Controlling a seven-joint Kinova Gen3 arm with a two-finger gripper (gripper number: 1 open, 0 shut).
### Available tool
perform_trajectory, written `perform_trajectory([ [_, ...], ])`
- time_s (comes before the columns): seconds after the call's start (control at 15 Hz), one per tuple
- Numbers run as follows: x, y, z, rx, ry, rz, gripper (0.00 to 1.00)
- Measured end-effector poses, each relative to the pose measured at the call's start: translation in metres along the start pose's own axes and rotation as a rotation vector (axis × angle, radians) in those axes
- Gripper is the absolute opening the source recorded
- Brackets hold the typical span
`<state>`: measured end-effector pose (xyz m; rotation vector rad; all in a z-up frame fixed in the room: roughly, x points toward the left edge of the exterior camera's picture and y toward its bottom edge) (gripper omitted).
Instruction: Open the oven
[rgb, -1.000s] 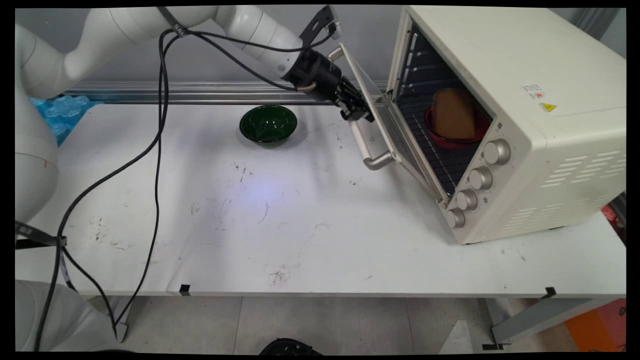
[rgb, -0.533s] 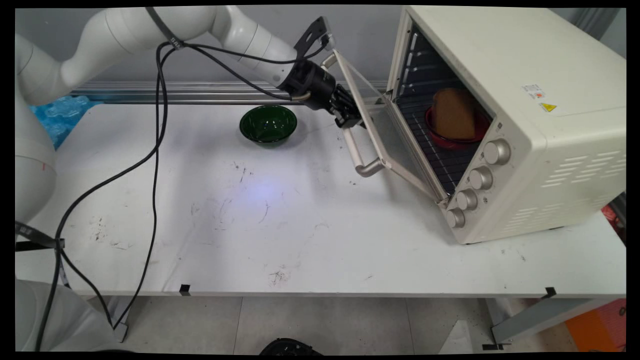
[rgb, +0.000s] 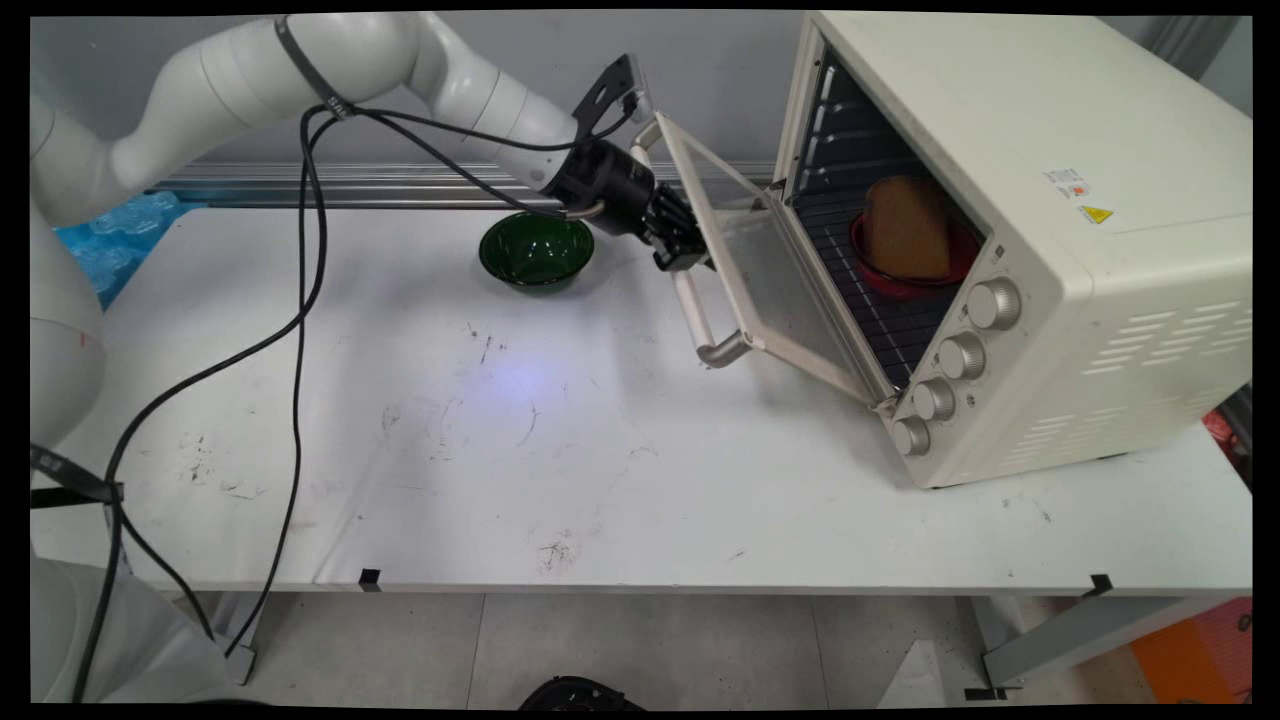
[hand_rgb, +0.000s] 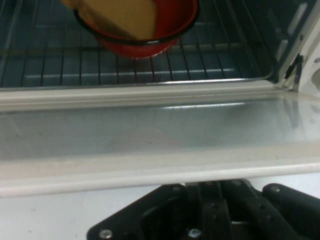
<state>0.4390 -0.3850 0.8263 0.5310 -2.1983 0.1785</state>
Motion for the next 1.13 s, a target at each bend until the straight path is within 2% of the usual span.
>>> perform_trajectory([
  [1.13, -0.049, -0.005, -0.004, -0.005, -0.017, -0.006, 0.00],
])
